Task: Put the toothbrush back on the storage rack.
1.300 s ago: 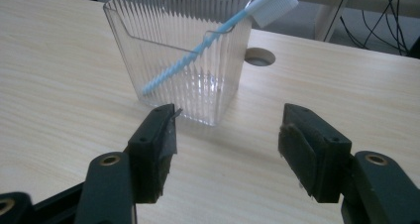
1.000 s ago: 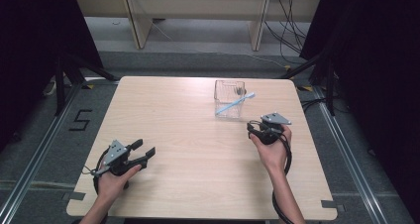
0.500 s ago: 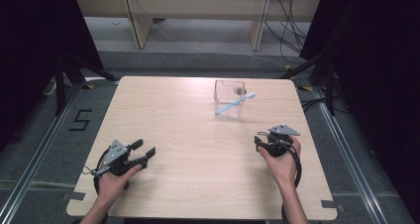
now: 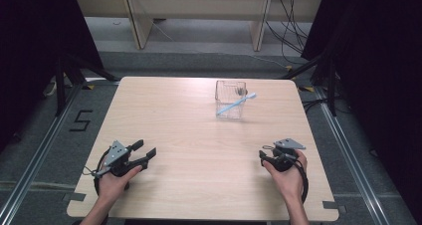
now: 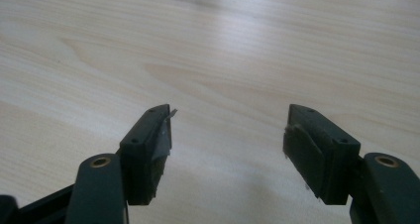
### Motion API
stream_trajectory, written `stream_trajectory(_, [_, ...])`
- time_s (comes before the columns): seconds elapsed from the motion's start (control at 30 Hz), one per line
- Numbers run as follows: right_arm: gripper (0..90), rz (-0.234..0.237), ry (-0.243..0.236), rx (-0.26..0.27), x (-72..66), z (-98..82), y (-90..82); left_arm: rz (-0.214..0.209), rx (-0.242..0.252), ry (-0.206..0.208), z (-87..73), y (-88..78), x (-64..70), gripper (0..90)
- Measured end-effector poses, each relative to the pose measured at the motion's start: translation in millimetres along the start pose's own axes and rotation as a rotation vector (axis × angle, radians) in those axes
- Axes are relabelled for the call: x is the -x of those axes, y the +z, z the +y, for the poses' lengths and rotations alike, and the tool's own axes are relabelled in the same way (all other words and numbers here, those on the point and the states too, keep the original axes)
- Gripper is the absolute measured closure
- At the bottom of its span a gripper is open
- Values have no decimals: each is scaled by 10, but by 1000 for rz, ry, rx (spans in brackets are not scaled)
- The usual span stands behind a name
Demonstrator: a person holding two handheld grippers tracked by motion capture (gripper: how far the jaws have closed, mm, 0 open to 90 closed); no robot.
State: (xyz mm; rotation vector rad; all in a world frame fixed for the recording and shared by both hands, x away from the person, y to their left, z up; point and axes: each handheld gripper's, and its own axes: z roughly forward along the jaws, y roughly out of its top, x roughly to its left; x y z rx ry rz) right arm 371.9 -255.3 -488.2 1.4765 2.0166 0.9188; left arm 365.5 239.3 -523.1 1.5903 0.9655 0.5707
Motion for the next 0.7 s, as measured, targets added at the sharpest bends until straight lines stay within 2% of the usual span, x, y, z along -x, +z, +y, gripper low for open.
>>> stream_trajectory(0.1, [356, -7, -2, 22, -5, -55, -19, 0, 0, 2, 0, 1, 4, 343])
stream_trajectory(0.17, [356, -17, -4, 18, -11, -84, -46, 0, 1, 1, -1, 0, 3, 343])
stream_trajectory(0.2, [356, 1, 8, 19, -15, -97, -53, -1, 2, 0, -1, 0, 1, 343])
stream_trajectory(0.23, [356, -20, 0, 11, -19, -111, -76, -1, 2, 0, -1, -1, 0, 343])
stream_trajectory(0.27, [356, -20, 1, 24, -16, -126, -64, -1, 2, -1, -1, -1, 0, 343])
stream_trajectory(0.3, [356, -16, 9, 11, -27, -135, -89, -1, 2, -1, -1, -1, 0, 343])
stream_trajectory(0.33, [356, -28, -6, 33, -20, -152, -81, -1, 2, -1, -1, -1, 0, 343])
stream_trajectory(0.37, [356, -19, 4, 15, -26, -164, -104, -1, 2, -2, -1, -1, 0, 343])
stream_trajectory(0.4, [355, -16, 57, 9, -68, -184, -121, -2, 5, -4, -2, 0, 0, 343])
stream_trajectory(0.43, [355, -22, 11, 14, -29, -197, -116, -1, 3, -2, -2, -2, 0, 343])
stream_trajectory(0.63, [355, -22, 50, 31, -21, -293, -179, -1, -1, 0, 0, 0, 2, 343])
stream_trajectory(0.7, [356, -23, 43, 37, -22, -309, -188, 0, -5, -4, 1, -2, -3, 343])
